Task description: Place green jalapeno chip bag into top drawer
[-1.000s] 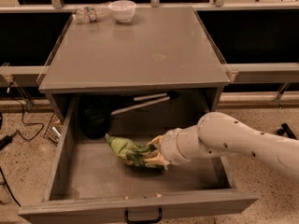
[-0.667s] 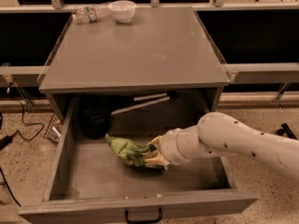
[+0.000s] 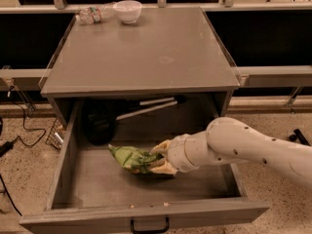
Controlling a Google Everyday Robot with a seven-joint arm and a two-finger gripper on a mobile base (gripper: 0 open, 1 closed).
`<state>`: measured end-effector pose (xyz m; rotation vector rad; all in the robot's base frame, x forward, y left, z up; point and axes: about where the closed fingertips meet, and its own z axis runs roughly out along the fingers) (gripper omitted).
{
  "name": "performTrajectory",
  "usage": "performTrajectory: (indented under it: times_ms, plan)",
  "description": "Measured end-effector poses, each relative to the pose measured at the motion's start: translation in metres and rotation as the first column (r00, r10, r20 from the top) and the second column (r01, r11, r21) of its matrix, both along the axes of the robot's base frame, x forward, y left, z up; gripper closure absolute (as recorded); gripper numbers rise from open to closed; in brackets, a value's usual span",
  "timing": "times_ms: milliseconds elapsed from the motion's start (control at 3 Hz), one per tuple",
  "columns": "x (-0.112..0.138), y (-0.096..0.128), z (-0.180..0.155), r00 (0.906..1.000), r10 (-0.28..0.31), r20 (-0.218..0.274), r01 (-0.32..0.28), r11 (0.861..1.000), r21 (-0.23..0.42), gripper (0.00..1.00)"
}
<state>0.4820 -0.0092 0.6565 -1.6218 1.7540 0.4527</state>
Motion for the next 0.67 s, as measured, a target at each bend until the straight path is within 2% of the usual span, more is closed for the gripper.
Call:
performTrajectory:
  times_ms: [333, 667]
  plan:
    - [-0.0001, 0.0001, 0.0, 1.0, 0.0, 0.0, 0.0, 1.0, 0.0, 0.0]
    - [-0.0001, 0.0002, 0.0, 1.0, 0.0, 0.0, 0.0, 1.0, 0.0, 0.0]
